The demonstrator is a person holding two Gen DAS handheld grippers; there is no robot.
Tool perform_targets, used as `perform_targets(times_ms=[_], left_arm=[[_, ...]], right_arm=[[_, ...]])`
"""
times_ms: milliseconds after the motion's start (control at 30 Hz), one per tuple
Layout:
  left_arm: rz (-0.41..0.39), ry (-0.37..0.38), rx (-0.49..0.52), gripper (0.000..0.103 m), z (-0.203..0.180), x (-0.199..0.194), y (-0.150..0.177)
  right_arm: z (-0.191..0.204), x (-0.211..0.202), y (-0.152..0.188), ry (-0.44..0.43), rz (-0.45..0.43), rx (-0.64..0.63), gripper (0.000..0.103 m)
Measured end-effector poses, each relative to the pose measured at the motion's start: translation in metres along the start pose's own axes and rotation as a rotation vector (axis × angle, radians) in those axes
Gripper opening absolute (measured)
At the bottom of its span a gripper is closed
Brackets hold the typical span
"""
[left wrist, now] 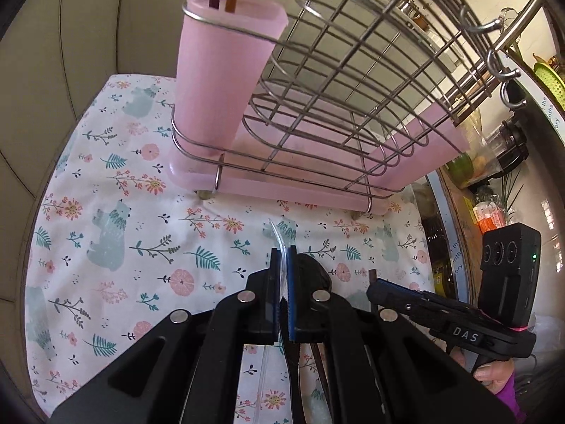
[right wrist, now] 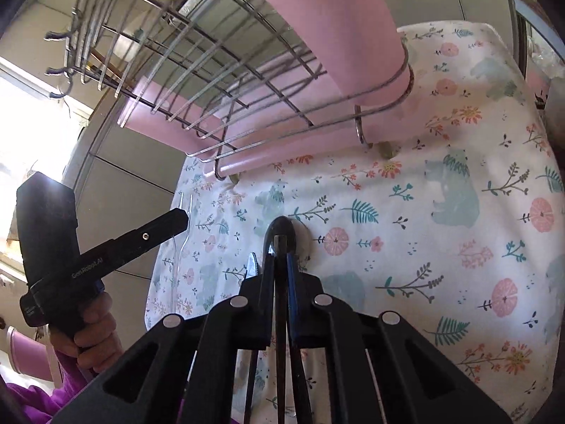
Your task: Organize utensils
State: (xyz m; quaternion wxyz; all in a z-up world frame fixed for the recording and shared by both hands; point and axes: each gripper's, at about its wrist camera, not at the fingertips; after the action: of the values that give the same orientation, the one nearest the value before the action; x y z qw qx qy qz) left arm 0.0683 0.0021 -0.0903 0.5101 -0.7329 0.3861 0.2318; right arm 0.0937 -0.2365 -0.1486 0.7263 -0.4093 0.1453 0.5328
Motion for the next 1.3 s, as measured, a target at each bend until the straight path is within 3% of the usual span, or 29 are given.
perform_targets(times_ms=[267,733,967,1133,1300], left_arm=[[-0.178,0.014,0.026,0.002,-0.003,-0.053,-0.019],[-0.667,0.082,0.001,0.002,-0.023,-0.150,-0.091],[-0.854,0.122,-0.059,0.002,-0.021,-0.159,-0.123],[-0.982,0.073,-0.059,0.002,-0.024,-0.152,-0.132],[-1.053,0.041,-0.073,0.002,-0.016,-0.134,-0.136]], right_arm=[[0.029,-0.071,-0.022,-0.008,-0.228,-0.101,0.006],[0.082,-0.184,-0.078,0.028,-0.626,-0.270,0.006],[0.104,-0.221,-0.097,0.063,-0.804,-0.334,0.006],[0.108,-0.230,-0.109,0.109,-0.896,-0.363,0.006],[0.110,-0.217,-0.113,0.179,-0.932,-0.407,0.006]])
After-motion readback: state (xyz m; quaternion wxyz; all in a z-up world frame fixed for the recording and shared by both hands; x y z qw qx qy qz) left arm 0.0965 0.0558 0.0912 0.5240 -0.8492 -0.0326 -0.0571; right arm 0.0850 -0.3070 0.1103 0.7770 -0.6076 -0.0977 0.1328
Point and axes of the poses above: each gripper's, at about its wrist camera, not at the fingertips, and x roughly the way its jaws point, z to its left, y to its underside, and after that the axes turned 5 degrees about -z, right-handed
